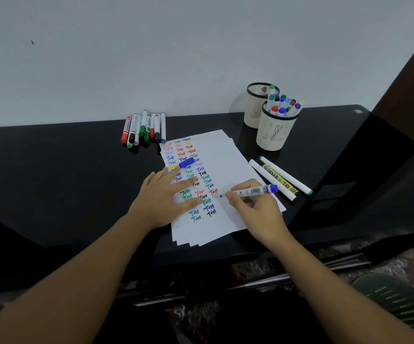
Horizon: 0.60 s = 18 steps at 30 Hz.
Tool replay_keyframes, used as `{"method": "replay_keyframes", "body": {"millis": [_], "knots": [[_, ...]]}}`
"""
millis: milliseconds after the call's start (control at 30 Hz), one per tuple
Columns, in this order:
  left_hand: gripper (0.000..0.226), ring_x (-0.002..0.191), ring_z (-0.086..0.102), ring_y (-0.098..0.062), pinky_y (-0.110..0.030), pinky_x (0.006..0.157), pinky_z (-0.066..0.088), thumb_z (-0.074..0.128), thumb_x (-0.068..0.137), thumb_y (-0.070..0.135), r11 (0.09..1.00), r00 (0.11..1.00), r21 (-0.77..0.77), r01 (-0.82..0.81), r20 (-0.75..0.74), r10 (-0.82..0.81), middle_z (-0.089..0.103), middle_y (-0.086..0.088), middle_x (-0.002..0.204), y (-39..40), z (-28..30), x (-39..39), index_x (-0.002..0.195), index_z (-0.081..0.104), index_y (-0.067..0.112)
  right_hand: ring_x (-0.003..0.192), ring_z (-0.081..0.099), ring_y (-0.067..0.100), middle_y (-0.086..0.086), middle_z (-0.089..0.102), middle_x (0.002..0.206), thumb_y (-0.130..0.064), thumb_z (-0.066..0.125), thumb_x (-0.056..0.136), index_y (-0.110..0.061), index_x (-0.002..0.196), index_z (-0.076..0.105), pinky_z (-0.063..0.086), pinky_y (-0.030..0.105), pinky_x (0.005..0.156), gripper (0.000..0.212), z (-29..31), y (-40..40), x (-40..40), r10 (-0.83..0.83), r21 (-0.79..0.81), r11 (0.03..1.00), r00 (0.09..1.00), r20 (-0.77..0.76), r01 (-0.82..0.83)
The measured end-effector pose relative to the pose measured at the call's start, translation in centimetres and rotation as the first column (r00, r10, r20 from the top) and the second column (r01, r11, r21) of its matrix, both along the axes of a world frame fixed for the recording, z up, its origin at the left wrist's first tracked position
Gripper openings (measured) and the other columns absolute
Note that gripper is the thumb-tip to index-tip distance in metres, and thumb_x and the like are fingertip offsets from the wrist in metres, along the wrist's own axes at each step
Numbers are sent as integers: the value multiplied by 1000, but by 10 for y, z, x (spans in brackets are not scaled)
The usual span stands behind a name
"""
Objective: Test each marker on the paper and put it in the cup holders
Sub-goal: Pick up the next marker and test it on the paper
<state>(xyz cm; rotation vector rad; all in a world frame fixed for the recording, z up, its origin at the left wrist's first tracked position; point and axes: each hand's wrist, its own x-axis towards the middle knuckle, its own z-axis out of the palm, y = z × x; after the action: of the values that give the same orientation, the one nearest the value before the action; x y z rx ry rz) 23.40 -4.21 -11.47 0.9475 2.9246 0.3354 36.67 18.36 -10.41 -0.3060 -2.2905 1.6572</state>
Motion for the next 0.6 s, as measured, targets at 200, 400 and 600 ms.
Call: {"method": "replay_keyframes", "body": {"millis": [200, 400, 600], "knots": [[77, 155, 6, -19, -46, 125, 1, 24, 80, 93, 1000, 1000, -17, -10, 18, 10, 13, 7, 168, 2, 2, -1, 149, 27, 59, 74, 61, 8, -8, 70, 83, -38, 71, 97, -30, 96, 66, 51, 25, 69, 9, -1, -1, 3, 38, 70, 997, 999, 32, -41], [78, 155, 5, -20, -46, 125, 0, 22, 79, 94, 1000, 1000, -31, -6, 21, 6, 12, 7, 168, 2, 2, -1, 149, 25, 59, 81, 63, 9, -8, 70, 86, -41, 60, 103, -34, 100, 62, 52, 33, 78, 8, -3, -1, 0, 69, 148, 985, 992, 105, -84], [77, 155, 5, -20, -47, 125, 0, 21, 81, 93, 999, 1000, -36, -2, 5, 2, 11, 6, 168, 1, -1, -2, 150, 23, 59, 80, 61, 3, -21, 68, 86, -40, 59, 103, -35, 99, 61, 48, 26, 69, 6, -2, -2, -1, 75, 198, 975, 991, 111, -96]]}}
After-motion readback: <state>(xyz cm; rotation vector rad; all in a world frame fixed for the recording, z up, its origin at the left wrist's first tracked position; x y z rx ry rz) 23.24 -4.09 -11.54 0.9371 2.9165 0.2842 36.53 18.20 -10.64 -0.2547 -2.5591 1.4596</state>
